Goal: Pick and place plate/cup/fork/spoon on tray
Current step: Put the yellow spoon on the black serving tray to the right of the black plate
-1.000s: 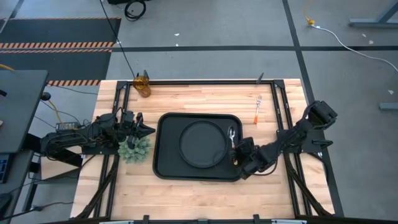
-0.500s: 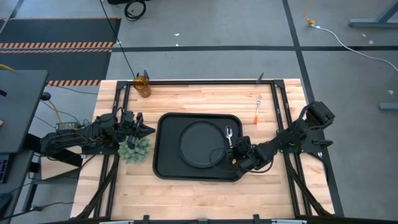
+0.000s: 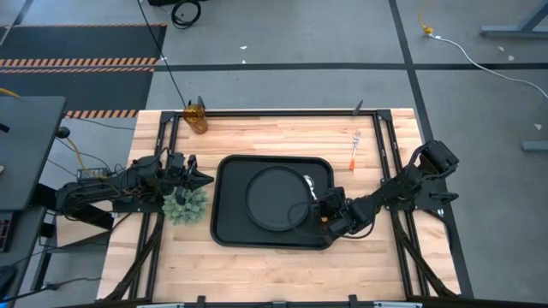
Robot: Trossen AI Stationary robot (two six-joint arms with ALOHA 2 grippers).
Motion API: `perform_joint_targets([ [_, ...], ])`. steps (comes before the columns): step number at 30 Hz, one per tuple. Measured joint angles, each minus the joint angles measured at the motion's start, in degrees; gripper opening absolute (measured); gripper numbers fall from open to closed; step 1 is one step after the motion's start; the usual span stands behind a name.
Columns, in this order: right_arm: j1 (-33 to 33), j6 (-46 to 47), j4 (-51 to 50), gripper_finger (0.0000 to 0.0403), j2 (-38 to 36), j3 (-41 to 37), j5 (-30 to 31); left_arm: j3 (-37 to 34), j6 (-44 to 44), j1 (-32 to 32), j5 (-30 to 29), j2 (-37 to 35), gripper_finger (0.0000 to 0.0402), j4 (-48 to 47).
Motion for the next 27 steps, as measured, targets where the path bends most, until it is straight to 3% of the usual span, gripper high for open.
perform_joint_targets([
  [8,0.02,0.61,1.32,0.0087,0.0,0.0,-2.73,-0.02,0.0,0.0,-0.01,0.0,0.0011,0.0],
  [17,0.22,-3.49,2.11,0.0087,0.0,0.0,-1.0,0.0,0.0,0.0,-0.01,0.02,0.0011,-0.01],
  [21,-0.2,-14.9,1.72,0.0087,-0.12,0.0,-3.36,-0.01,0.0,-0.01,-0.01,0.01,0.0011,-0.01],
  [27,-2.85,-40.9,0.83,0.0087,-2.99,0.11,-17.01,0.0,0.0,0.02,0.0,0.02,0.0011,-0.01],
])
